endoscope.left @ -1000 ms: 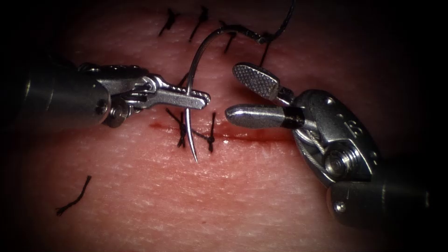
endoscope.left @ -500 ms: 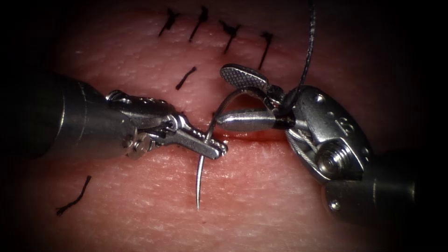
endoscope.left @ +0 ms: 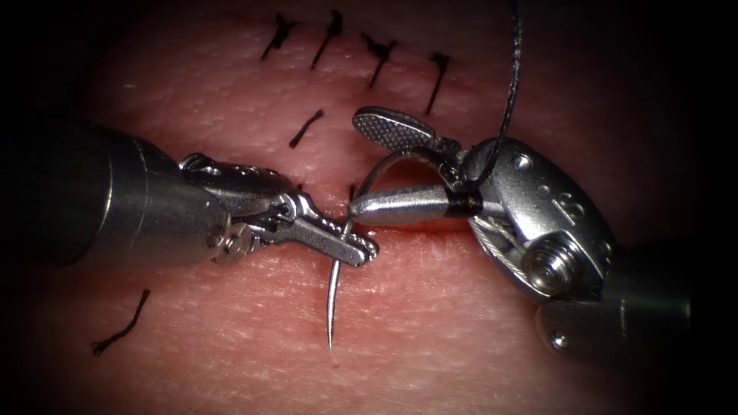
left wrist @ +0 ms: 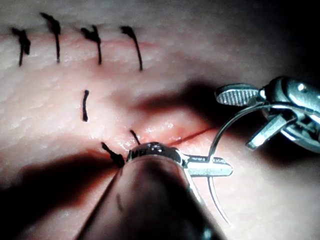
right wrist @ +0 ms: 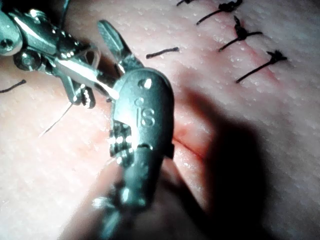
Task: Wound Closure
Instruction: Pass the needle back to the right hand.
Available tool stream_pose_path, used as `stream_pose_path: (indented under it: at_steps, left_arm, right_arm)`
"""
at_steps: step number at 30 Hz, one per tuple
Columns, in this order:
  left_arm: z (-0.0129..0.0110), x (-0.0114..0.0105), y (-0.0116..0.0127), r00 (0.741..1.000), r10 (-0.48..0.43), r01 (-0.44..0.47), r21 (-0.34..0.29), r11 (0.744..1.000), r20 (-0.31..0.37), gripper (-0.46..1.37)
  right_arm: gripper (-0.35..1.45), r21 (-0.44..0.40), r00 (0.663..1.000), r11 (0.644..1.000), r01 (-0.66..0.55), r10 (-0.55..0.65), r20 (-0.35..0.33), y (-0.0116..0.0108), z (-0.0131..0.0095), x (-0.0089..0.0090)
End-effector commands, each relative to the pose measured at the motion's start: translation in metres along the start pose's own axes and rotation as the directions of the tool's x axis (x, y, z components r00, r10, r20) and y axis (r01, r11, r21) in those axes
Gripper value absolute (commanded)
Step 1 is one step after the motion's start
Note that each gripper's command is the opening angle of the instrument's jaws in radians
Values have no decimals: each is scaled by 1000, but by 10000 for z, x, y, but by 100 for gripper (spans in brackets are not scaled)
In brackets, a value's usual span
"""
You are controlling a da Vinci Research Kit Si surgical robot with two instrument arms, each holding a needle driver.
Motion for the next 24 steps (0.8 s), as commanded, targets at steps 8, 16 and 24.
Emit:
stream_pose_path:
  at_steps: [8,16,24]
  left_arm:
    - [2,0,0,1000,-1,1,-15,1000,2,-35]
    - [6,-2,0,1000,-2,2,-19,1000,8,-35]
    - [7,-2,0,1000,-24,23,-17,1000,-7,38]
  right_arm:
    - [96,-2,997,997,78,-78,1,5,1,-3]
    - [-35,34,996,996,89,-88,-12,12,2,-4]
    - [-35,29,989,989,142,-143,27,18,-6,-8]
